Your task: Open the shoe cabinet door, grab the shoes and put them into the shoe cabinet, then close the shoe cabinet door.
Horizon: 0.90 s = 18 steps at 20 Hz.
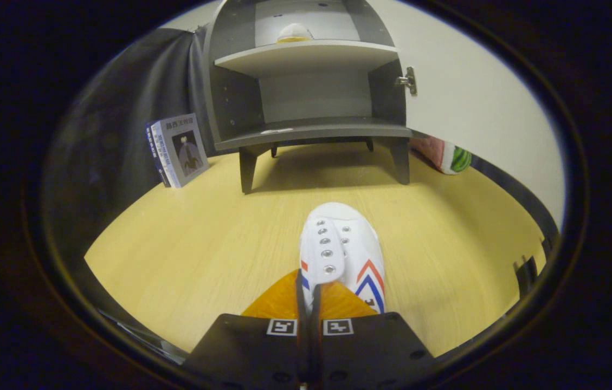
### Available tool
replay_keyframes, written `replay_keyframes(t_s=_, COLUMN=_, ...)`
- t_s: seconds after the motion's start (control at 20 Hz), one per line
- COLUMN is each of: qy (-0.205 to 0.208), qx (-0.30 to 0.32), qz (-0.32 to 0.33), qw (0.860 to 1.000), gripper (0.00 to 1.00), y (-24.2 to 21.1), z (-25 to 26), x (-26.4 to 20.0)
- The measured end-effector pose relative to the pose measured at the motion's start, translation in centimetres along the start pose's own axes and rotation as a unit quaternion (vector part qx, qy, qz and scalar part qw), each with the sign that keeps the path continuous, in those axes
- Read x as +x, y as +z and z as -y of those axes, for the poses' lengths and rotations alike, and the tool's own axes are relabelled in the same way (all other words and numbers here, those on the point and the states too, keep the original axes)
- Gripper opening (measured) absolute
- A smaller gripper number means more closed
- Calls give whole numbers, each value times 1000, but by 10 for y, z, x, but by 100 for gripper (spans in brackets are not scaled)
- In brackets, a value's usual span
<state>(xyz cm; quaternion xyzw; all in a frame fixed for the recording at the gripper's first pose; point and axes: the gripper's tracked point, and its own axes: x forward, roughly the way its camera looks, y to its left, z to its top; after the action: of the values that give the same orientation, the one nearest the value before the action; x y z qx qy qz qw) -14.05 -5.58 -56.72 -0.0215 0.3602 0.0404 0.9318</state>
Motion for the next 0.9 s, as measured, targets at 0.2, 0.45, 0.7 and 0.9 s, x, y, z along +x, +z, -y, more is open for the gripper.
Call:
replay_keyframes(t_s=0.2, qy=9, qx=2, qz=14, qw=1000, gripper=3, y=24, z=-1, x=-18)
replay_keyframes(t_s=0.45, qy=-8, qx=-5, qz=39, qw=999, gripper=3, y=87, z=1, x=-49)
replay_keyframes(t_s=0.7, qy=-30, qx=-14, qz=85, qw=996, gripper=3, y=201, z=-6, x=-92)
replay_keyframes(t_s=0.9, qy=-40, qx=-27, qz=132, qw=990, gripper=3, y=292, z=-10, x=-117)
